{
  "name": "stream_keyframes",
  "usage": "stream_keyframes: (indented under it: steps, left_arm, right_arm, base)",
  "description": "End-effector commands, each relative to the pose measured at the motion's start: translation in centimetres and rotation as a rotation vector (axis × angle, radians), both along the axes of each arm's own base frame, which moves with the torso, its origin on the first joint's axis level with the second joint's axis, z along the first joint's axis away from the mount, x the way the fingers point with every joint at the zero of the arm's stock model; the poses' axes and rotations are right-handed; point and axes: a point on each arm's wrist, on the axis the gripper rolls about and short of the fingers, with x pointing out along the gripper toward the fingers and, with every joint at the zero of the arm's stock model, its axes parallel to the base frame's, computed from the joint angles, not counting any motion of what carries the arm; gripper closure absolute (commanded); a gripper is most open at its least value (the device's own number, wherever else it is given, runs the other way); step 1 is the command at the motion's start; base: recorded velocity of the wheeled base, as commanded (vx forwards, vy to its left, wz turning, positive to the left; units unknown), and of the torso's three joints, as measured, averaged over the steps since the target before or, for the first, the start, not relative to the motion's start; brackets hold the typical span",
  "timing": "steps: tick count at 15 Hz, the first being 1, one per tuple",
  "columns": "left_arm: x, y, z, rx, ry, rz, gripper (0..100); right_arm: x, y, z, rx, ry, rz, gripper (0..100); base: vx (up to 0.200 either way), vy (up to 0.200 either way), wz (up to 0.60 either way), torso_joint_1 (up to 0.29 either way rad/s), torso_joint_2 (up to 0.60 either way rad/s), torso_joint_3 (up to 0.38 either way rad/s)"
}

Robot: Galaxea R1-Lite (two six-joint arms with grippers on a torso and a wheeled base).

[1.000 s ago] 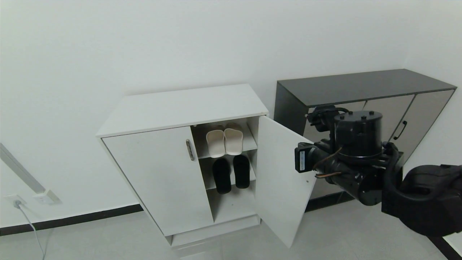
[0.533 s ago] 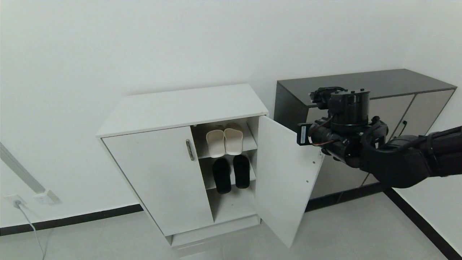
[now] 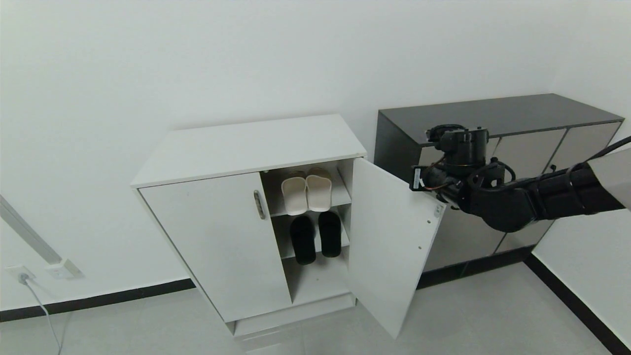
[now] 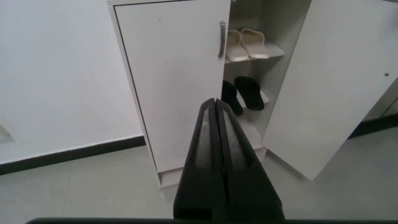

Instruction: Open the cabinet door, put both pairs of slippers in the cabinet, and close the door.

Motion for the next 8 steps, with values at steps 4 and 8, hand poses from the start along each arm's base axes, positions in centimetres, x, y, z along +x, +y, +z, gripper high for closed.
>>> stream_keyframes:
  steps: [4, 8]
  left_arm:
    - [0.01, 0.0, 0.0, 0.0, 0.001, 0.0, 100]
    - [0.01, 0.0, 0.0, 0.0, 0.001, 0.0, 100]
  right_arm:
    - [0.58, -0.09, -1.62, -0.009, 0.08, -0.009, 100]
    - [0.37, 0.1, -1.69, -0.012, 0.086, -0.003, 100]
  base:
    - [0.0, 0.0, 0.0, 0.0, 0.0, 0.0]
    - [0.0, 0.0, 0.0, 0.0, 0.0, 0.0]
